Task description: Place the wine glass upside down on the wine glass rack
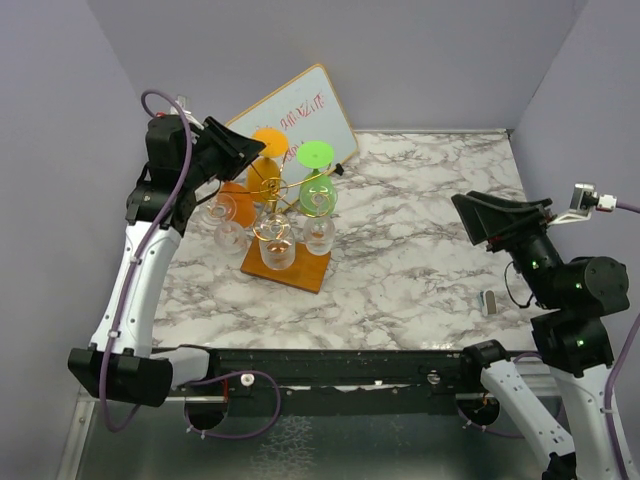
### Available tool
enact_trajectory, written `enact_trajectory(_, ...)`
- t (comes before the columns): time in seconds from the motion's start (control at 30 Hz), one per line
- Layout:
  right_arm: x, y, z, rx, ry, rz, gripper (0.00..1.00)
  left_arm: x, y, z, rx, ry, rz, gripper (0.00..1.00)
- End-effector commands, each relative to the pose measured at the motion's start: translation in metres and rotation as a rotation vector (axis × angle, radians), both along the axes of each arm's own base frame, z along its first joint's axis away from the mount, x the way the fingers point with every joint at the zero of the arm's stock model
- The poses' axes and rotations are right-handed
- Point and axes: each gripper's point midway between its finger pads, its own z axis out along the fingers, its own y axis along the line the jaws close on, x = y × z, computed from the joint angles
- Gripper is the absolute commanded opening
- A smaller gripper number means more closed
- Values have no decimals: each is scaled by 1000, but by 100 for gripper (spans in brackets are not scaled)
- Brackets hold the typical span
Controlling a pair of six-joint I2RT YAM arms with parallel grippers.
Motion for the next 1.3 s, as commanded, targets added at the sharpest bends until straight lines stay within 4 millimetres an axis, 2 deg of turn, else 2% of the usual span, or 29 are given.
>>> enact_trajectory(0.0, -1, 3, -14, -29, 78, 20, 77, -26, 11, 16, 81, -47, 0, 40)
enact_trajectory(0.23, -2, 1, -28, -77, 137, 6, 77, -59, 21, 32, 173, -91, -9, 40)
enact_trajectory(0.37, 5, -6, -52, -162, 224, -43, 78, -85, 34, 40, 264, -148, 11, 46)
enact_trajectory(0.47, 9, -13, -72, -243, 295, -79, 82, -108, 42, 41, 363, -219, -5, 57)
enact_trajectory(0.53, 12, -16, -88, -301, 361, -92, 98, -125, 49, 38, 427, -260, -9, 70)
enact_trajectory(0.63, 16, -25, -110, -373, 454, -129, 100, -147, 70, 23, 528, -248, 53, 90)
enact_trajectory(0.73, 18, -39, -124, -425, 510, -196, 100, -168, 101, 6, 630, -190, 166, 99)
enact_trajectory(0.87, 21, -56, -124, -492, 516, -279, 100, -193, 130, -2, 706, -160, 283, 99)
enact_trajectory(1.03, 22, -73, -107, -541, 505, -364, 100, -222, 156, 1, 733, -177, 414, 99)
enact_trajectory(1.27, 7, -73, -84, -507, 407, -359, 100, -244, 166, -6, 740, -168, 443, 99)
